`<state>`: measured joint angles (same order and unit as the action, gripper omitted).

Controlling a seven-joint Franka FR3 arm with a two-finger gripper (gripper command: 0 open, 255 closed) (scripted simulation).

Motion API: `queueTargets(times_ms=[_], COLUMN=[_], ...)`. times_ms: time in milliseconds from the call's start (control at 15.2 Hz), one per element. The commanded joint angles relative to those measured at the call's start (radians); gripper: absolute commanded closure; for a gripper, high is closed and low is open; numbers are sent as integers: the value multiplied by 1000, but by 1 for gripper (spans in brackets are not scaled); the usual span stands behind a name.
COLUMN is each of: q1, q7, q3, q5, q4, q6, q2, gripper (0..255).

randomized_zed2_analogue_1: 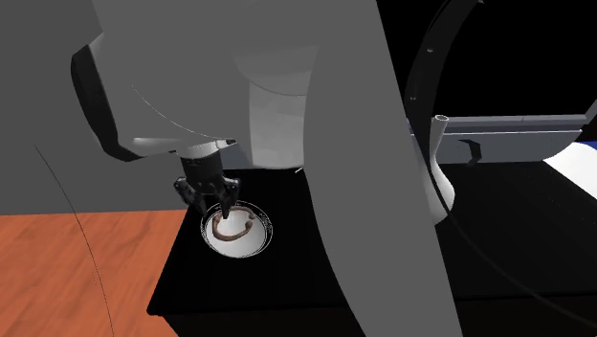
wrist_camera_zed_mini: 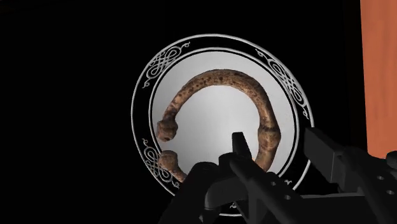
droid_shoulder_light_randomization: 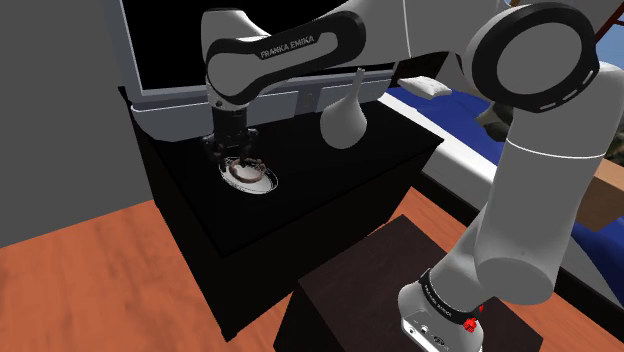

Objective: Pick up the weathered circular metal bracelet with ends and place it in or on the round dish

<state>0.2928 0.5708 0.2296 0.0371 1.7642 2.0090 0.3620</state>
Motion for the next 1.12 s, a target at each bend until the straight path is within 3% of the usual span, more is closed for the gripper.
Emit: queueTargets(times_ms=[0,264,528,1056], q1=[0,0,-2,-2], q7=[0,0,-5,-5], q3=[0,0,2,2], q5=[0,0,-7,-7], q4=[0,0,-92,-92], q6=[0,0,-118,-118], q2=[0,0,-27,-27], gripper=[0,0,0,0])
